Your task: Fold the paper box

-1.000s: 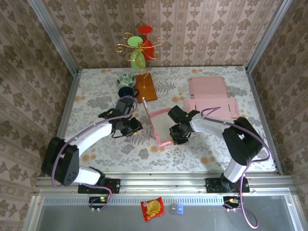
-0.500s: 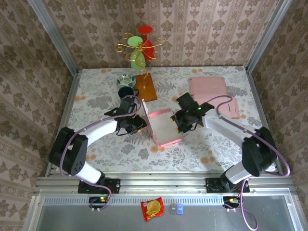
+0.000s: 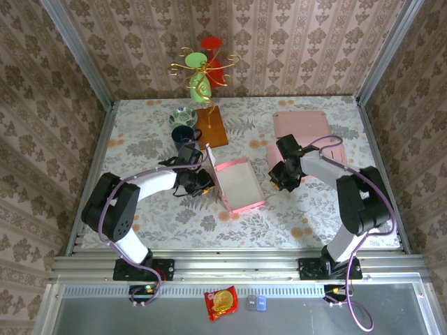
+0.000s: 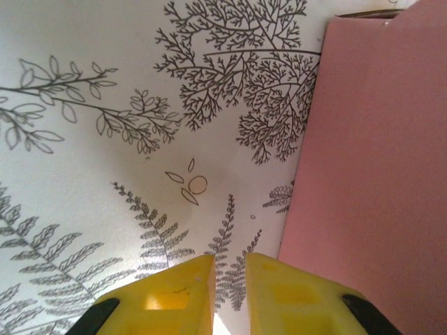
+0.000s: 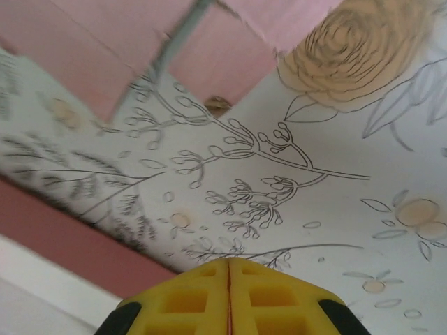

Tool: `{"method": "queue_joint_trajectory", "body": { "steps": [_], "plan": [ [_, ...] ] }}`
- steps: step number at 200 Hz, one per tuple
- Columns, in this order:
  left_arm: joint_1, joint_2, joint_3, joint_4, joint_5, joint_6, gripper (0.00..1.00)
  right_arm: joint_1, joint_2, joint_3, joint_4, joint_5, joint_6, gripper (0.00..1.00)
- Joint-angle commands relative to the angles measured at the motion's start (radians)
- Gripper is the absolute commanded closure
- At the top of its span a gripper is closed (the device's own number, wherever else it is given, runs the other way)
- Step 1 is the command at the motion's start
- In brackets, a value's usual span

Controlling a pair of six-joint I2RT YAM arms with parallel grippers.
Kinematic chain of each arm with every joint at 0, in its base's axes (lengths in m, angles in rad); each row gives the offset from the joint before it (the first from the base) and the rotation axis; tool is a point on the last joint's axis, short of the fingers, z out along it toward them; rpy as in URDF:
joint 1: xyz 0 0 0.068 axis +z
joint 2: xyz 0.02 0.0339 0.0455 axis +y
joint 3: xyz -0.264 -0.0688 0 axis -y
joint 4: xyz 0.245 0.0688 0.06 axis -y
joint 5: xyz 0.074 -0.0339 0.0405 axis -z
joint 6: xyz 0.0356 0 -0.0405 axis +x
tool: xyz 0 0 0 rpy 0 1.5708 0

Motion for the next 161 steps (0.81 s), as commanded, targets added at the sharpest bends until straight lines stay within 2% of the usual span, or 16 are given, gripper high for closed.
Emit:
{"method": "queue_joint_trajectory", "body": {
  "steps": [1,89,161],
  "plan": [
    [-0.007,0.012,0.031,0.026,0.012,-0.027,0.81,0.013,0.040,0.008,0.024,-0.067,-0.054,0.89],
    [-0.015,0.066,0.050,0.080,0.035,-0.038,0.81,0.109,0.083,-0.027,0.129,-0.134,0.034,0.87],
    [0.010,0.067,0.053,0.092,0.037,-0.032,0.82,0.198,0.021,-0.116,0.255,-0.166,0.239,0.87]
  ]
}}
